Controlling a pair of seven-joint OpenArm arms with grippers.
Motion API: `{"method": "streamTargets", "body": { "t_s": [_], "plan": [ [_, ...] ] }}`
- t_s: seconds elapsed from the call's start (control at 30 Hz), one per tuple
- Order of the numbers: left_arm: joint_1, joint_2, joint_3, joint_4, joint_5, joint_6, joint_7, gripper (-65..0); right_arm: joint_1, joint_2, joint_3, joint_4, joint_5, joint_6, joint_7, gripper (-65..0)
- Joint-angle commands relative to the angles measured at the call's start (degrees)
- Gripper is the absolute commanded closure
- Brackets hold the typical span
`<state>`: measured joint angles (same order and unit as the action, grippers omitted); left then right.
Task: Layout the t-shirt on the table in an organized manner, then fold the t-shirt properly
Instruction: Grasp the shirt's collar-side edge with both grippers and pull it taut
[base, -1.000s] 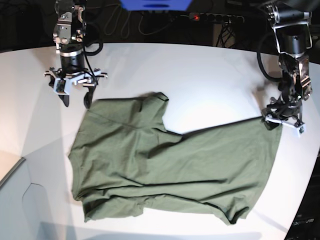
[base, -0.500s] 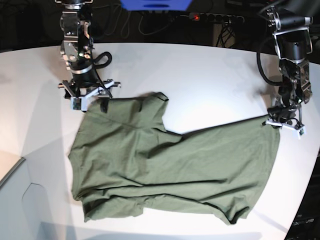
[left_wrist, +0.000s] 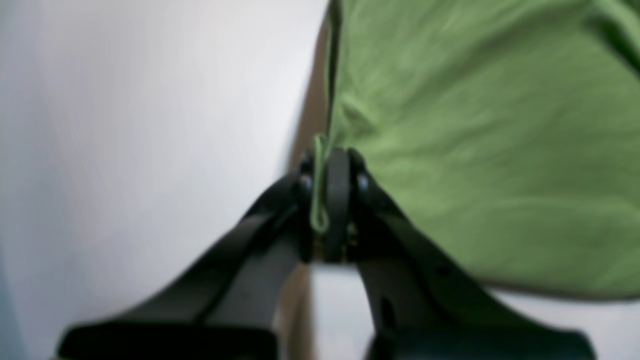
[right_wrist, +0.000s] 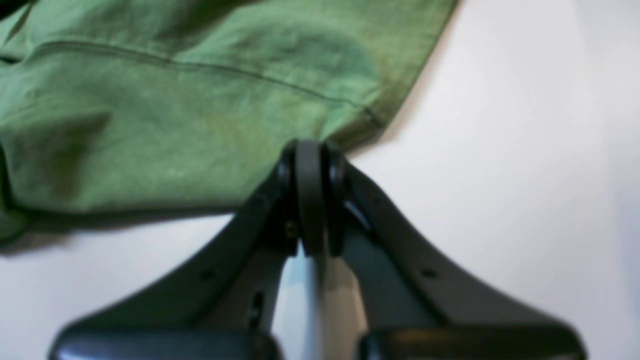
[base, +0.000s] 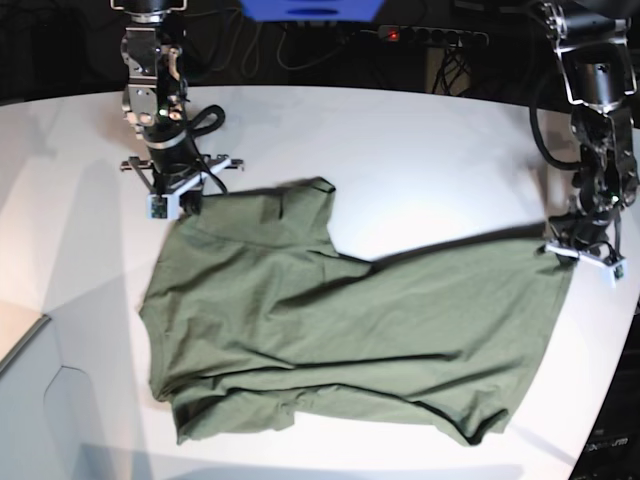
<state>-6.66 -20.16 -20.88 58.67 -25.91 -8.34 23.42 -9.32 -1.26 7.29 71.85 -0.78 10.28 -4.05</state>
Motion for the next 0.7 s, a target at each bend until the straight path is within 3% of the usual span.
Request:
{"method": "streamTargets", "body": {
  "t_s": [0.0, 0.27, 0.33, 0.47, 0.67],
  "plan": [
    [-0.42, -1.07, -0.26, 2.64, -0.24, -0.15, -1.13, 0.0, 0.14, 1.30, 0.75, 3.35, 0.47, -0.04, 2.08, 0.0],
    [2.48, -0.63, -5.27, 10.82, -0.24, -0.15, -1.05, 0.0, -1.54, 5.34, 4.45, 19.44, 0.73, -0.04, 1.99, 0.0],
    [2.83, -0.63, -5.36, 11.61, -0.24, -0.15, -1.05, 0.0, -1.27, 5.43, 5.24, 20.67, 0.73, 0.75, 1.99, 0.0],
    [4.15, -0.54, -5.27, 11.17, -0.24, -0.15, -1.05, 0.0, -0.92, 4.99, 6.91, 19.88, 0.64, 5.58, 1.90, 0.0],
    [6.26, 1.57, -5.53, 11.17, -0.15, -0.15, -1.31, 0.0, -1.18, 4.91, 6.82, 17.51, 0.64, 5.76, 1.90, 0.0]
  ]
}}
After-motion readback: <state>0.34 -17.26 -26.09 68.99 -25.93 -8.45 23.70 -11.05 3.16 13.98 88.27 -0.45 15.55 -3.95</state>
